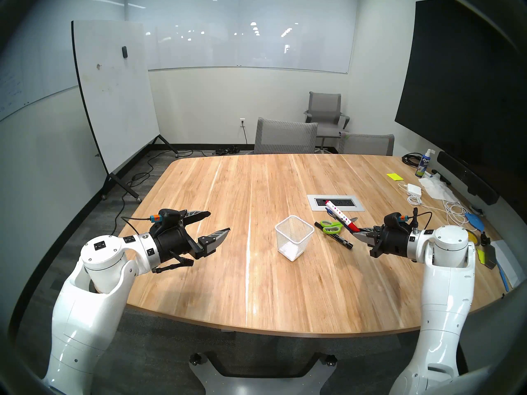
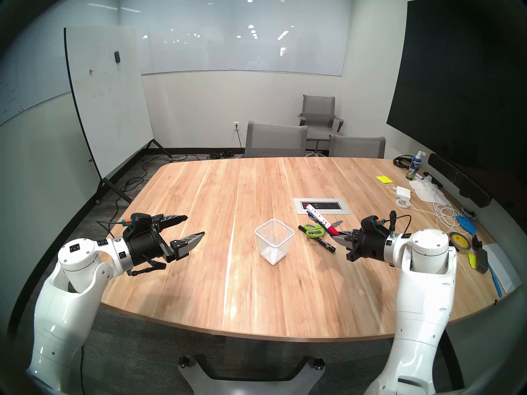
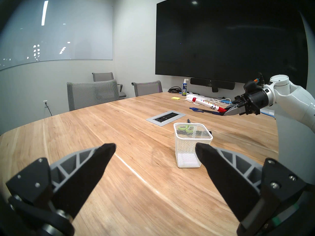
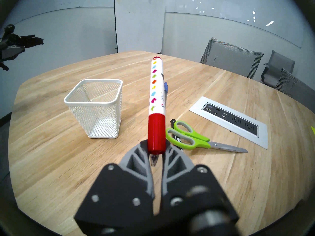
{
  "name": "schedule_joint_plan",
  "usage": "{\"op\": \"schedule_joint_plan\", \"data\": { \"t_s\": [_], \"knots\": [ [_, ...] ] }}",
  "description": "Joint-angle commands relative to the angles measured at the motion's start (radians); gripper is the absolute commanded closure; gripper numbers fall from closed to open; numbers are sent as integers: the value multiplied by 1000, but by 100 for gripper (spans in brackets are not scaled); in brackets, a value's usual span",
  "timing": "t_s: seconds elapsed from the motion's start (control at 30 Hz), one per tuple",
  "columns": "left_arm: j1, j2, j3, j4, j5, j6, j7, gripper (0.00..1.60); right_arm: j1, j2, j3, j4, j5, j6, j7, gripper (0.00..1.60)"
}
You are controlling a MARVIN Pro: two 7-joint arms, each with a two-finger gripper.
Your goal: Place the pen, the marker, and the scissors into the pen holder
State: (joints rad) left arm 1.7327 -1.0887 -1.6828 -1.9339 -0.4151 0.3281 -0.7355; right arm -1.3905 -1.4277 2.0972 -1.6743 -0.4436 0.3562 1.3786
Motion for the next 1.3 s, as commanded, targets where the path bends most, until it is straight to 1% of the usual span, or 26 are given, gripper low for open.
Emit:
{"op": "schedule_joint_plan", "data": {
  "t_s": [0.0,0.33,0.43,0.6,0.8,0.87,1.03,1.27],
  "knots": [
    [-2,1,-1,-14,0,-1,-1,0,21,-14,-3,-57,20,2,6,160],
    [-1,1,-1,-14,0,-1,0,0,32,-15,11,-67,27,1,17,160],
    [-2,1,-1,-14,0,-1,-1,0,45,-11,22,-64,40,-5,27,160],
    [-2,1,-1,-14,0,-1,-1,0,69,4,33,-55,41,-10,39,160],
    [-1,1,-1,-14,0,-1,0,0,83,11,41,-35,48,-35,47,160],
    [-1,1,-1,-14,0,-1,0,0,86,12,46,-26,52,-61,48,160],
    [-1,1,-1,-15,0,-1,0,0,100,16,53,-10,59,-64,61,160],
    [-1,1,-1,-14,0,-1,-1,0,125,27,52,11,62,-89,76,160]
  ]
}}
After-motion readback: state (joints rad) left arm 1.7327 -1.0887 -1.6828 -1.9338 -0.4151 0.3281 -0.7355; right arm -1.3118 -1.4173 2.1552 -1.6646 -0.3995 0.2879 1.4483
